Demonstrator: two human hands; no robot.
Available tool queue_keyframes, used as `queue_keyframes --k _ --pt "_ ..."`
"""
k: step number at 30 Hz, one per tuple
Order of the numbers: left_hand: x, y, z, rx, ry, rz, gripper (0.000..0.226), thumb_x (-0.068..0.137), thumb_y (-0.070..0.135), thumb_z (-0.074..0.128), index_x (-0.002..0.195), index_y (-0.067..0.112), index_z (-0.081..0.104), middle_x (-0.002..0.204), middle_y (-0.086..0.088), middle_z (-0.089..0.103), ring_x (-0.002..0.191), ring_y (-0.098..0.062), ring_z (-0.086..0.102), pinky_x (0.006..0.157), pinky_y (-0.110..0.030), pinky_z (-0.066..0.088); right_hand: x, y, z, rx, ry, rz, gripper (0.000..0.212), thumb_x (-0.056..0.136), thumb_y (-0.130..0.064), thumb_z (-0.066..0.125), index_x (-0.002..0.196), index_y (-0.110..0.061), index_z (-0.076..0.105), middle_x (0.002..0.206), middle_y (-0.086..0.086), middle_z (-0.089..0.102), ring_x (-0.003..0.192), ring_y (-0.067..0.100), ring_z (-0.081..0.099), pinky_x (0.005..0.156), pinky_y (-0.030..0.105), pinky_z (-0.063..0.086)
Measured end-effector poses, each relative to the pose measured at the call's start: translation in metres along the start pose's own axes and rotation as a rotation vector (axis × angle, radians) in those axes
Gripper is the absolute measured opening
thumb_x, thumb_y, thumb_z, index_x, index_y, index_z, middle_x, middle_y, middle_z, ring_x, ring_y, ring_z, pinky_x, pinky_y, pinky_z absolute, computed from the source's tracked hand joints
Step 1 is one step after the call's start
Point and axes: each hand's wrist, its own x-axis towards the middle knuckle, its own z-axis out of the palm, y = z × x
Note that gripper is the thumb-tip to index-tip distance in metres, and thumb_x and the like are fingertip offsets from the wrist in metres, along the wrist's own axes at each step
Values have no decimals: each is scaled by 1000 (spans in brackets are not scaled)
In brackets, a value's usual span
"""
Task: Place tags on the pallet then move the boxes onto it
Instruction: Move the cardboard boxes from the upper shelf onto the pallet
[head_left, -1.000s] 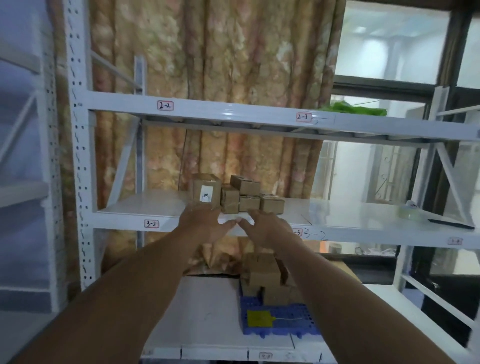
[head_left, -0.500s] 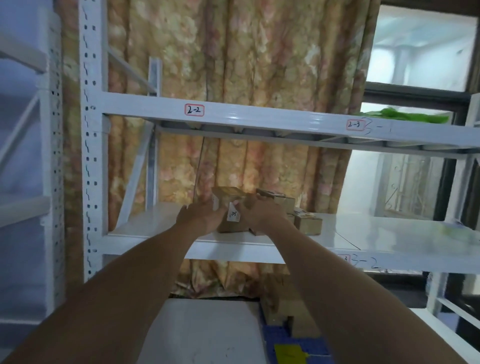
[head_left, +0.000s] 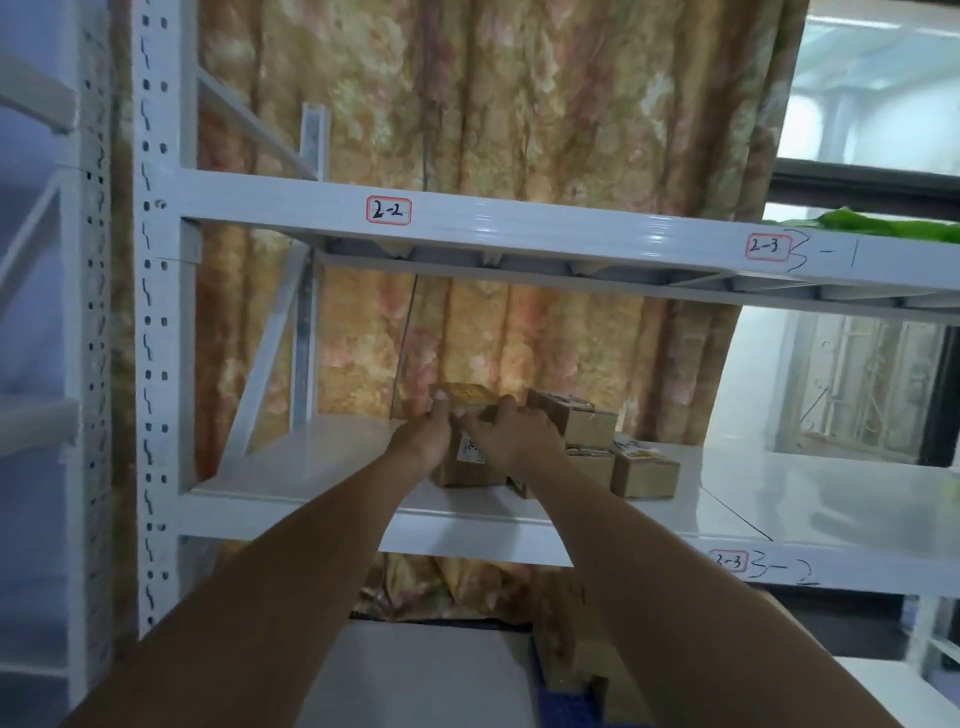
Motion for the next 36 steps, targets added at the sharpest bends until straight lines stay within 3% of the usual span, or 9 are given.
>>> queue_keyframes --k 6,11,18,21,24,27,29,32,36 --pt "-8 0 -1 -186 119 26 70 100 64 16 128 21 63 125 -14 63 109 -34 60 92 -39 48 -4 -9 -5 163 47 89 124 67 -96 41 154 -10 22 156 19 36 144 39 29 112 52 31" --pt "-26 -2 -11 -300 221 155 53 102 57 34 111 25 76 117 -10 70 107 -32 63 97 -45 51 -12 -14 -8 169 146 95 105 67 -91 50 136 -12 37 137 16 54 129 38 46 101 47 39" --pt "-47 2 -21 -283 273 349 34 100 41 55 99 17 79 89 -2 72 89 -21 68 81 -38 56 -37 -23 -14 699 144 237 121 48 -92 65 137 -16 34 119 5 62 102 27 65 86 44 57" --pt "-55 7 -12 -301 265 451 24 98 30 61 109 16 77 98 2 73 95 -14 66 77 -26 54 -41 -12 -19 836 249 277 100 48 -79 75 121 -13 57 100 1 71 85 21 72 73 41 62" --pt "-61 12 8 -372 312 385 29 90 31 71 116 19 70 107 7 69 97 -12 64 76 -23 50 -60 7 -26 939 336 267 51 60 -59 82 93 -21 74 82 -3 76 73 15 74 63 35 59" --pt "-74 21 31 -613 136 171 48 75 55 77 114 27 69 109 6 73 99 -18 68 88 -41 57 -86 30 -37 1031 334 316 63 64 -57 81 108 -17 61 99 -2 71 84 14 68 65 33 53" --pt "-91 31 45 -731 -4 112 33 79 49 78 104 28 71 102 5 75 96 -19 70 87 -44 58 -103 46 -48 1049 296 340 72 73 -55 78 123 -13 47 110 -1 62 93 14 60 65 28 45" --pt "-120 49 64 -777 -61 127 21 81 36 81 98 25 74 95 4 78 91 -22 73 85 -47 60 -127 78 -70 1004 234 323 82 78 -54 74 142 -14 43 120 0 56 105 20 56 81 31 45" --pt "-160 74 99 -740 -49 175 18 78 35 83 91 25 76 93 6 78 90 -18 74 86 -46 60 -166 123 -106 824 259 260 73 80 -63 67 133 -15 54 121 0 64 103 20 61 77 32 45"
